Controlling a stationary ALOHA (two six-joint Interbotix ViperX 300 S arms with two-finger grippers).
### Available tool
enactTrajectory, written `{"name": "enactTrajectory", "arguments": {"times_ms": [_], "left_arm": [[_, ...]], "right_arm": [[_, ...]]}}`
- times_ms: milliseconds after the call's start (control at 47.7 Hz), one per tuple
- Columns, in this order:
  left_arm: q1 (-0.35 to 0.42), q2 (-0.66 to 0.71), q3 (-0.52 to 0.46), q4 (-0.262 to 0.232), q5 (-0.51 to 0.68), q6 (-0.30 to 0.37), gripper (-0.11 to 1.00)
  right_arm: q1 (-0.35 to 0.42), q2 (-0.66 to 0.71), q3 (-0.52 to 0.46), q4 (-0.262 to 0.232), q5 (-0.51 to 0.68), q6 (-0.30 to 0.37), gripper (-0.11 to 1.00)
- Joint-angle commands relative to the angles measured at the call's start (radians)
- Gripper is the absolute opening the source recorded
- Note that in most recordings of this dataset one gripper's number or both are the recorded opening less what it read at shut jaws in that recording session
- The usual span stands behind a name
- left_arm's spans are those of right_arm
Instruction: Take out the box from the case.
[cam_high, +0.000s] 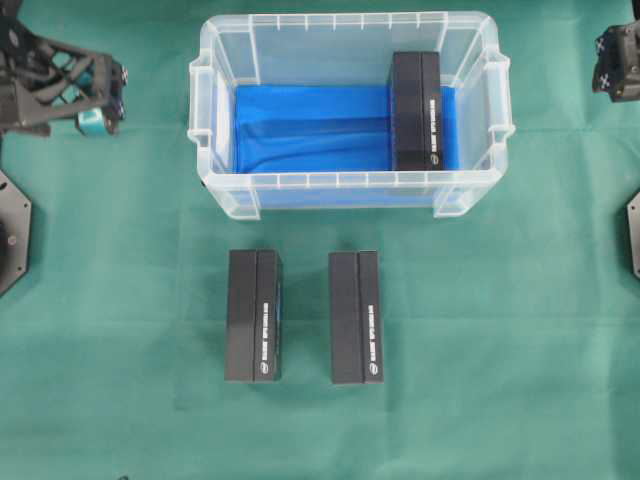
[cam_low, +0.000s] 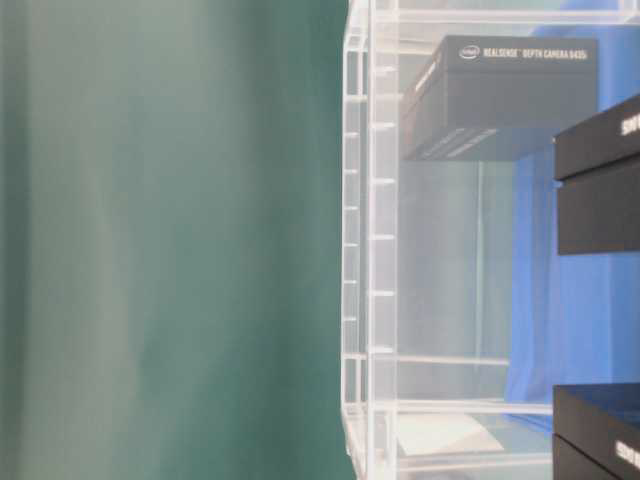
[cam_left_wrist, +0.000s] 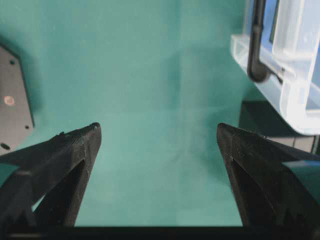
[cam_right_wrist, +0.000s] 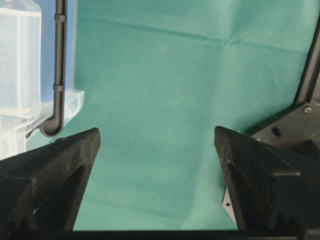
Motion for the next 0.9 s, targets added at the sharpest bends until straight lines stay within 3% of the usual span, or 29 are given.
{"name": "enactTrajectory", "arguments": {"times_ms": [0,608,880], "left_arm": [[0.023,-0.009,-0.015,-0.002,0.002,0.014,0.98],[0.031,-0.002,-0.018,-0.006,-0.002,0.026,0.98],[0.031,0.000,-0.020,-0.014,0.002,0.020,0.98]], "right_arm": [[0.002,-0.003,-0.011,0.002,0.000,0.002,0.91],[0.002,0.011,-0.015,0.002,-0.003,0.003,0.91],[0.003,0.051,-0.034,0.028,-0.011,0.005,0.91]]}}
